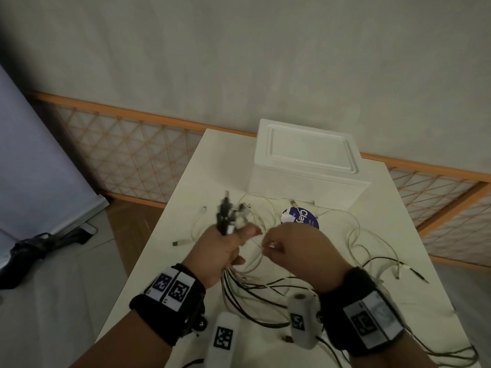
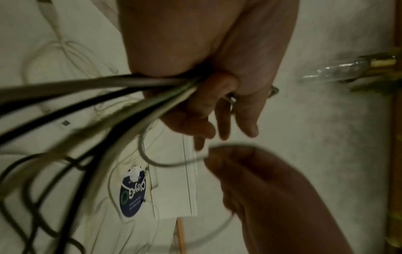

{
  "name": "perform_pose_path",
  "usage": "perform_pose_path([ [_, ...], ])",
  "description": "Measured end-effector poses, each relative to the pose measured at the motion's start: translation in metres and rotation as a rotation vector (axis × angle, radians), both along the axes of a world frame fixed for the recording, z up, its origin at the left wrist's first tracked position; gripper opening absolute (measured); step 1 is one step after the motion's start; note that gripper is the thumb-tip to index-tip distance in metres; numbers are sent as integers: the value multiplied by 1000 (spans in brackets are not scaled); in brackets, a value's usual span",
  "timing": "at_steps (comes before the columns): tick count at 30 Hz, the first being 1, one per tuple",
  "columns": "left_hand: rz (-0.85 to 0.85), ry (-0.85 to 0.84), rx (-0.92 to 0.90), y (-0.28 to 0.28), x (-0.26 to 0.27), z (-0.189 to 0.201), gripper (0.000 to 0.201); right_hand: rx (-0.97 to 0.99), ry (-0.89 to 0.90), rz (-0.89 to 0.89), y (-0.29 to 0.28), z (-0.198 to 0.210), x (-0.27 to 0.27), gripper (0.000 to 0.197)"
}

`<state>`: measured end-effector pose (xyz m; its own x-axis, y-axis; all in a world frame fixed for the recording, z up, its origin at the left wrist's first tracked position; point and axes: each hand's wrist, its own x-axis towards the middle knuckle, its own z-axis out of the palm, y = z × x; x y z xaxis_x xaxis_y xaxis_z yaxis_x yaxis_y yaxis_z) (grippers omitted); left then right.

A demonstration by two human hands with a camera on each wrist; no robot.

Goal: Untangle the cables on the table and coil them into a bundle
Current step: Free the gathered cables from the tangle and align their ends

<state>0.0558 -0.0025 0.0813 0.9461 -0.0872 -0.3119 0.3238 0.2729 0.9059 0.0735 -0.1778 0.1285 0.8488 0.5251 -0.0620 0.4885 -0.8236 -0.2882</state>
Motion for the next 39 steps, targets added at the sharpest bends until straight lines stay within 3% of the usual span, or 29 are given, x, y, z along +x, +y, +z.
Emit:
perform_pose_path([
  [2, -138, 27, 37, -5, -6, 3, 12, 6, -53, 64, 19, 0, 0, 20],
  [5, -163, 109, 57, 7, -11, -2, 18, 60, -43, 15, 23, 2, 2, 34],
  [12, 269, 244, 18, 79, -28, -41, 26, 138, -20, -222, -47, 1, 19, 30],
  [16, 315, 279, 58, 96, -33, -54, 23, 127, -80, -276, -66, 7, 21, 17],
  [19, 315, 255, 14, 89, -31, -45, 20, 77, -205, -188, -55, 6, 19, 17],
  [21, 252, 164, 4, 78, -29, -31, 25, 51, -316, -60, -34, 1, 14, 25],
  [25, -34, -11, 11, 41, -27, -5, 28, 126, -380, 150, 15, -13, 1, 34],
  [30, -162, -48, 178, 23, -24, -7, 14, 177, -423, 165, 15, -7, 2, 36],
  [32, -33, 6, 152, 31, -22, -14, 22, 196, -365, 60, -4, -1, 5, 47],
  [35, 137, 92, 45, 51, -23, -23, 24, 246, -360, -238, -46, 6, 9, 55],
  [39, 122, 99, 85, 65, -27, -32, 24, 156, -417, -441, -81, 6, 3, 54],
])
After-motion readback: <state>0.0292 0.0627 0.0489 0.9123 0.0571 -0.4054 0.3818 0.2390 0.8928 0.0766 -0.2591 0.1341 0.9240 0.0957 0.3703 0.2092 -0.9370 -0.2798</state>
